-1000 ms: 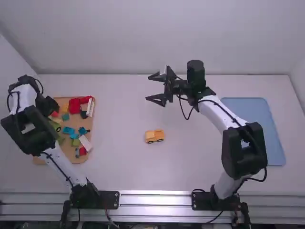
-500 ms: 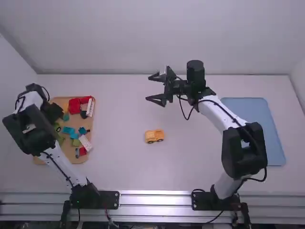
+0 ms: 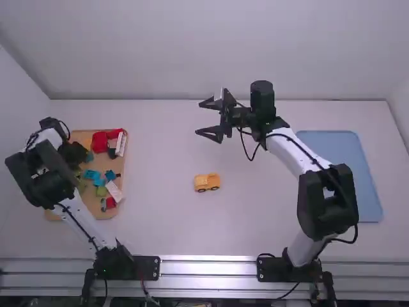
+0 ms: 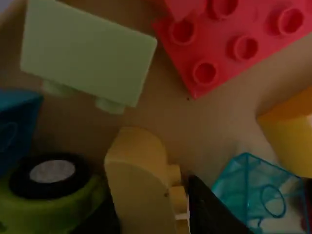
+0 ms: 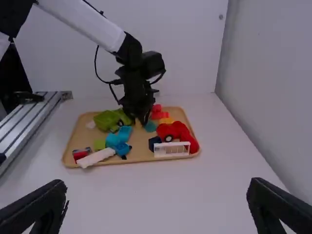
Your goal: Assemble lego blocks to make yellow taxi
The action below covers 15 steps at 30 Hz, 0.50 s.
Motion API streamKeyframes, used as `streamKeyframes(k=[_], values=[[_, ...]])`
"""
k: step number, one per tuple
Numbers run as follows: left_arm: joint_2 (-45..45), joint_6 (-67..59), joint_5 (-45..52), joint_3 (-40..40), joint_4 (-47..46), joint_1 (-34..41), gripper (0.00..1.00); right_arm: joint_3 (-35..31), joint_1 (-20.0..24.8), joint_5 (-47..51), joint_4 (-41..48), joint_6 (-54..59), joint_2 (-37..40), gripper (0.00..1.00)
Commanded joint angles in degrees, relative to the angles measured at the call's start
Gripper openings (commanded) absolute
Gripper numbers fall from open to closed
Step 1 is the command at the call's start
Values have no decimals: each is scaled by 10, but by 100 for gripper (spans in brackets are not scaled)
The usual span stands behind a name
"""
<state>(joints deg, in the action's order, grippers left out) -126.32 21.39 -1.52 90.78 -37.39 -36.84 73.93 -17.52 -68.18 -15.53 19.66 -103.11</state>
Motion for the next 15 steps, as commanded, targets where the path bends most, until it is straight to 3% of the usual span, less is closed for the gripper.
streamKeyframes(k=[1,7,12,15], values=[[-9,-2,5,-17,7,4,27,15,-2,-2,-1,-3,-3,99],[-7,-2,7,8,-16,4,7,15,-2,10,-1,-4,-3,99],[28,-2,7,64,-101,5,2,15,-1,13,-3,-23,-3,99],[76,-9,14,65,-116,5,2,15,-1,73,-4,-69,-3,99]])
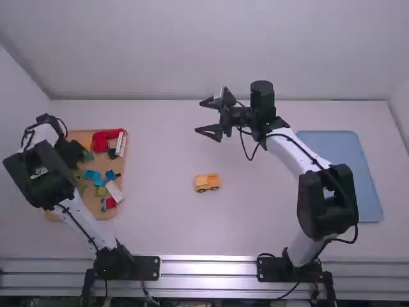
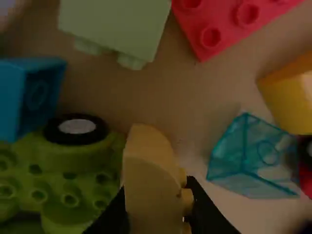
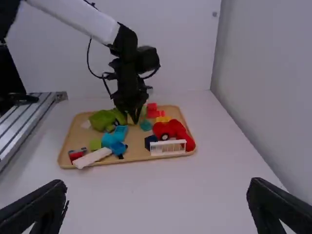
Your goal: Assemble lego blocks to make yellow taxi
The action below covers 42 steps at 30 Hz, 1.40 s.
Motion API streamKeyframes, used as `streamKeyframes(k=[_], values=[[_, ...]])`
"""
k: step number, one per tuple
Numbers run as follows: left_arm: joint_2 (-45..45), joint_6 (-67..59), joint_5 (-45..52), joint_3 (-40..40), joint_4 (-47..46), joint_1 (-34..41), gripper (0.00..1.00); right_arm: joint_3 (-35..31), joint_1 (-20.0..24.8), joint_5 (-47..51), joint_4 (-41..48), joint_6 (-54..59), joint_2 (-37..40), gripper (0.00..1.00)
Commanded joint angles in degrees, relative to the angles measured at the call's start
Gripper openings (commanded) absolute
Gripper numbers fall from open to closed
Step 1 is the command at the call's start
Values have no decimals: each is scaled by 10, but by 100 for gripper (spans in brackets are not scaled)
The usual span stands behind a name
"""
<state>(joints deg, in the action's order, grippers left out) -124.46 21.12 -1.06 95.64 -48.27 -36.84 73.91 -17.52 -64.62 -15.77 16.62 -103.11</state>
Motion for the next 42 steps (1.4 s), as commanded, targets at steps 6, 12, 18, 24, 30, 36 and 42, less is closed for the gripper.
streamKeyframes(k=[6,12,18,24,30,36,42], values=[[234,-35,36,-88,60,44,2,15,-16,150,10,-102,-5,99],[478,-200,127,-349,335,194,2,15,-20,162,3,-154,-5,99],[638,-287,124,-545,529,360,2,15,-20,104,15,-153,-5,99],[683,-307,151,-661,649,452,2,-19,-27,37,-6,-152,-5,99],[628,-310,201,-686,754,486,2,-82,-43,53,-74,-189,-5,100],[544,-310,196,-665,834,533,2,-160,-60,109,-264,-305,-5,100],[479,-280,186,-632,868,555,2,-196,-62,135,-329,-361,-5,93]])
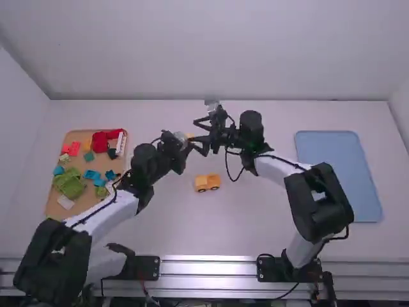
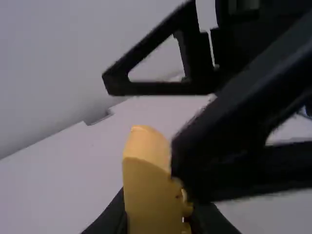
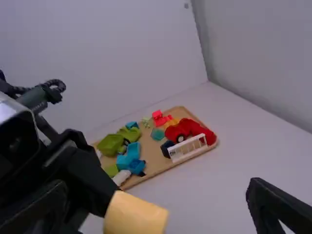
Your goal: Assemble lego blocks to make yellow taxi
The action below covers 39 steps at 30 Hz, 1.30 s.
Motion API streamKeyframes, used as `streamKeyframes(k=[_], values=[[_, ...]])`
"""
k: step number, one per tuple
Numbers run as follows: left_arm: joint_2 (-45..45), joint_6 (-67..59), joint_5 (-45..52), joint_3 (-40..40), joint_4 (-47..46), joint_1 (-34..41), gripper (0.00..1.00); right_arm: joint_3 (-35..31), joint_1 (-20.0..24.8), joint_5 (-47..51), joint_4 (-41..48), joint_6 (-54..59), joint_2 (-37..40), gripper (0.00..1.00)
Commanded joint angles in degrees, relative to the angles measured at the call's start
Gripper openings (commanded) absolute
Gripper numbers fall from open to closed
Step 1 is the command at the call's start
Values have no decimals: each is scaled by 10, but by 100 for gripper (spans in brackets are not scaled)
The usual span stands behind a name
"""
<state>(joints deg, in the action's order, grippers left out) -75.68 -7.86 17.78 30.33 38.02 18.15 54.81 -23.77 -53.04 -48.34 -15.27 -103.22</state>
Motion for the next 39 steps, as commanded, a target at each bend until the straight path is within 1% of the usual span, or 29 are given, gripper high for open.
streamKeyframes(k=[1,4,5,6,9,11,12,14,16,17,19,20,21,22,25,27,28,30,31,32,33,34,37,39], values=[[-21,10,-2,27,12,10,2,-5,1,21,5,-44,-4,90],[-41,27,-8,31,43,18,2,-5,-1,21,10,-40,-4,84],[-50,31,-8,31,60,19,2,-5,-4,21,10,-40,-4,81],[-53,34,-9,31,67,19,2,-5,-5,21,10,-40,-4,80],[-77,47,-7,31,106,18,2,-5,-7,27,8,-45,-4,64],[-87,55,-9,31,122,19,2,-5,-7,37,12,-58,-4,59],[-92,56,-8,31,131,19,2,-5,-7,38,14,-57,-4,54],[-93,56,-9,31,135,19,2,-5,-7,39,19,-56,-4,51],[-93,55,-9,32,140,20,2,-5,-7,47,25,-50,-4,40],[-92,56,-9,34,141,20,4,-5,-7,51,27,-50,-4,36],[-92,56,-9,36,141,19,8,-5,-8,51,24,-50,-4,33],[-92,56,-9,38,141,18,23,-5,-12,51,22,-51,-4,32],[-92,56,-7,39,139,16,49,-5,-14,53,20,-50,-4,31],[-92,56,-7,40,139,19,98,-4,-14,54,16,-51,-4,28],[-92,89,-7,39,137,16,99,-4,-7,50,-7,-56,-3,24],[-89,134,2,39,133,8,99,-4,4,26,-24,-53,0,24],[-82,151,30,39,127,0,99,-2,13,3,-27,-52,5,23],[-68,162,131,45,114,-30,99,19,39,-72,5,-27,18,23],[-67,166,150,48,113,-37,99,24,42,-86,15,-21,19,23],[-67,177,196,56,110,-54,99,39,51,-119,42,-2,21,22],[-69,184,274,73,100,-80,99,65,61,-162,86,23,21,21],[-71,191,327,87,91,-99,99,85,67,-197,128,52,21,21],[-85,185,462,125,63,-126,99,133,77,-270,235,133,21,21],[-101,166,530,148,45,-127,99,158,81,-296,300,184,21,21]])
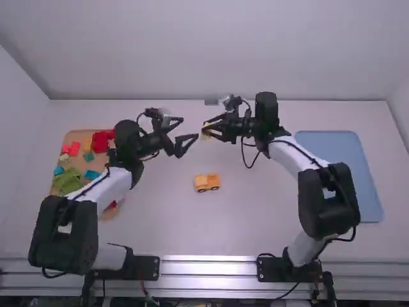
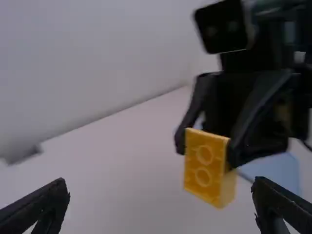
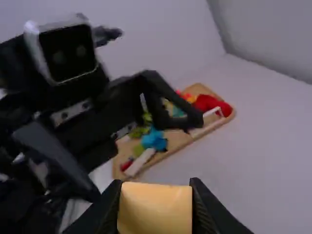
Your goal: Assemble lego blocks to make yellow taxi
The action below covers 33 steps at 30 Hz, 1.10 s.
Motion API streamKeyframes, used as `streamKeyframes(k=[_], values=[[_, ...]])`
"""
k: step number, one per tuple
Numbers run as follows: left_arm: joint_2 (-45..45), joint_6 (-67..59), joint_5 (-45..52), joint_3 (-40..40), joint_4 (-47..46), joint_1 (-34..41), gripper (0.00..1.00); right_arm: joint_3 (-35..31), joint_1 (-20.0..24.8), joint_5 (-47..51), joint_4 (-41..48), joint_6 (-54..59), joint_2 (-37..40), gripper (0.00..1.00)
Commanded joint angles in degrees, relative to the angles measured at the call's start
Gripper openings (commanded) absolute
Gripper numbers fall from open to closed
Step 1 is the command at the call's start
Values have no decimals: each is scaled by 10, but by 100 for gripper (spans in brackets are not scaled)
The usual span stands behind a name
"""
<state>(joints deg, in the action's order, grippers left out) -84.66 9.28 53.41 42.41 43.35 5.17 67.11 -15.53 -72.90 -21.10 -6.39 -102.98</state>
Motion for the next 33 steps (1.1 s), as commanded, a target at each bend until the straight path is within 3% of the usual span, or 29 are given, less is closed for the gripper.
streamKeyframes(k=[1,9,17,26,29,33], values=[[-15,-11,186,32,-12,4,99,39,-1,-99,40,107,18,22],[-55,-61,210,51,-40,25,99,49,-18,-114,65,144,18,22],[-55,-63,210,48,-39,28,71,49,-25,-141,53,143,18,22],[-55,-56,210,48,-22,28,57,48,-24,-122,55,140,18,22],[-55,-42,209,48,-2,28,47,48,-25,-122,55,140,18,22],[-55,-42,209,48,6,28,27,48,-25,-122,55,139,18,25]])
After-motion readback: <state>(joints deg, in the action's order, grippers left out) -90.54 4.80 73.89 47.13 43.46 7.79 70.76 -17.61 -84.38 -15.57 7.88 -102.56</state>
